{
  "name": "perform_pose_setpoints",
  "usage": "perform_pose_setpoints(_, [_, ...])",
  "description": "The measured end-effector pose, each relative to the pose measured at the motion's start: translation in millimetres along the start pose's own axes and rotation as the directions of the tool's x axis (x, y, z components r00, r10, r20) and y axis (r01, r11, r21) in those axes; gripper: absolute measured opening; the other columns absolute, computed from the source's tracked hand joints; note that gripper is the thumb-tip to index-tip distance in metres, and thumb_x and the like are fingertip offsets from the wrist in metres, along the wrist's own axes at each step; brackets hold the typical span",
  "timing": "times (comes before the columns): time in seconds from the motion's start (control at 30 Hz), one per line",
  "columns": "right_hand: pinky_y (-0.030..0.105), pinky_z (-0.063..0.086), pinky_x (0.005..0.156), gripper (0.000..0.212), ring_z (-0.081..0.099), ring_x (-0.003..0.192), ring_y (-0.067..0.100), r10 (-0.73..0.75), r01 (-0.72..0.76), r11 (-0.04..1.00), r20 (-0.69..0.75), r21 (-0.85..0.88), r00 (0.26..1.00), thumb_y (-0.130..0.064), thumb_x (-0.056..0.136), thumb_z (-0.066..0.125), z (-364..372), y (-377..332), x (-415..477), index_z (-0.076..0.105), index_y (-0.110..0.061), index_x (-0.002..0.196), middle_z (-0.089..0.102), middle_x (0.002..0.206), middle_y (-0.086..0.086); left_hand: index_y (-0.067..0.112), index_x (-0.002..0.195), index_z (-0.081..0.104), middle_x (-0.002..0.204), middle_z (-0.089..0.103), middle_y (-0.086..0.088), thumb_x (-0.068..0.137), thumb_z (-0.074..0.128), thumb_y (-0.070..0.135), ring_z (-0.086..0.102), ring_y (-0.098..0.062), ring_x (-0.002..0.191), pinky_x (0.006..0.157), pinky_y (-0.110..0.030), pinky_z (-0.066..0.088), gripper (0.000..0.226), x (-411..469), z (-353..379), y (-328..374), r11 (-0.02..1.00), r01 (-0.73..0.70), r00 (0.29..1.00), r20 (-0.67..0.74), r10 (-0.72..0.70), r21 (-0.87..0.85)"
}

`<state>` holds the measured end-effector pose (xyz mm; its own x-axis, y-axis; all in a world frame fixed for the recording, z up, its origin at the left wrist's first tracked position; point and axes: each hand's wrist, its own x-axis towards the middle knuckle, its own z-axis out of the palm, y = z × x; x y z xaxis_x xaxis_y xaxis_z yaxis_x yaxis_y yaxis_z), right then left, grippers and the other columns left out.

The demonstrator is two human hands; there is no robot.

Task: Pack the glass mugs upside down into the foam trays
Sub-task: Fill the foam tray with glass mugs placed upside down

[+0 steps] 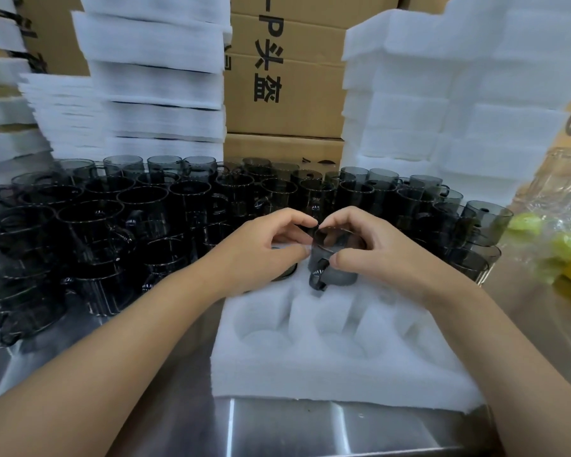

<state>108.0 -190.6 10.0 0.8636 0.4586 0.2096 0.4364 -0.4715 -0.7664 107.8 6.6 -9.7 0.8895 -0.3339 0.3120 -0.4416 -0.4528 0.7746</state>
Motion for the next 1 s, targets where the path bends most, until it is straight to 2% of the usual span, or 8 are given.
perform_pose_setpoints(0.07, [0.026,0.044,0.067,0.039,0.052,0.068,0.000,0.018,-0.018,1.000,0.011,-0.015,1.000,-0.052,0.053,0.058,0,1,1,0.057,-0.046,0.092,0.064,0.091,-0.011,0.038,0.111,0.060,0.108,0.068,0.015,0.089,0.056,0.026,0.060,0.002,0.105,0.099,-0.033,0.046,0.025,0,0,2,1.000,0.008,1.000,0.002,-0.008,-0.008])
perform_pose_setpoints(0.17, [0.022,0.040,0.063,0.036,0.051,0.063,-0.003,0.029,-0.028,0.999,0.029,-0.023,0.999,-0.049,0.055,0.059,-1,3,2,0.057,-0.044,0.091,0.062,0.081,-0.015,0.040,0.106,0.064,0.106,0.068,0.020,0.080,0.051,0.040,0.059,0.006,0.102,0.095,-0.025,0.046,0.029,-1,0,6,1.000,0.006,1.000,0.021,-0.006,0.011])
perform_pose_setpoints(0.3, [0.030,0.045,0.066,0.038,0.055,0.069,0.003,0.047,-0.047,0.999,0.034,-0.009,0.998,-0.050,0.054,0.060,-2,4,3,0.058,-0.041,0.091,0.063,0.082,-0.011,0.043,0.100,0.064,0.100,0.069,0.025,0.075,0.060,0.042,0.062,0.009,0.097,0.087,-0.012,0.047,0.025,-4,-1,10,1.000,-0.016,0.998,0.066,0.017,-0.015])
perform_pose_setpoints(0.47, [0.028,0.044,0.067,0.038,0.054,0.068,0.001,0.049,-0.050,0.999,0.036,0.011,0.998,-0.050,0.054,0.061,-2,3,2,0.058,-0.040,0.090,0.062,0.081,-0.013,0.046,0.103,0.063,0.106,0.066,0.028,0.071,0.065,0.050,0.059,0.012,0.101,0.089,-0.015,0.045,0.032,-6,-3,12,0.999,-0.028,0.995,0.094,0.026,0.018])
perform_pose_setpoints(0.63, [0.041,0.049,0.069,0.037,0.057,0.076,0.011,0.016,-0.017,1.000,0.089,0.010,0.996,-0.042,0.056,0.062,-2,4,1,0.056,-0.039,0.092,0.065,0.090,-0.002,0.050,0.101,0.061,0.107,0.064,0.033,0.057,0.068,0.063,0.057,0.013,0.103,0.091,-0.017,0.043,0.047,-5,-3,12,0.998,-0.034,0.993,0.116,0.028,0.055])
perform_pose_setpoints(0.8, [0.037,0.047,0.070,0.036,0.058,0.075,0.009,-0.004,0.001,1.000,0.112,0.030,0.994,-0.036,0.057,0.065,-2,8,1,0.057,-0.036,0.093,0.065,0.088,-0.004,0.048,0.101,0.063,0.106,0.065,0.032,0.055,0.073,0.061,0.059,0.013,0.101,0.089,-0.018,0.043,0.049,-5,-4,12,0.999,-0.024,0.990,0.137,0.018,0.039])
perform_pose_setpoints(0.93, [0.036,0.047,0.081,0.033,0.060,0.084,0.011,-0.008,0.005,0.999,0.078,0.036,0.997,-0.052,0.062,0.062,-3,5,2,0.062,-0.036,0.091,0.066,0.092,-0.006,0.048,0.102,0.064,0.107,0.064,0.032,0.053,0.074,0.061,0.058,0.013,0.103,0.092,-0.020,0.044,0.052,-4,-5,11,0.999,-0.016,0.990,0.142,0.010,0.047])
perform_pose_setpoints(1.0, [0.038,0.048,0.085,0.036,0.062,0.089,0.018,0.006,-0.007,0.999,0.039,0.033,0.999,-0.060,0.065,0.059,-3,4,2,0.065,-0.035,0.090,0.067,0.095,-0.004,0.050,0.103,0.063,0.108,0.064,0.033,0.052,0.074,0.062,0.057,0.013,0.104,0.093,-0.021,0.044,0.053,-3,-5,11,0.999,-0.012,0.990,0.144,0.004,0.052])
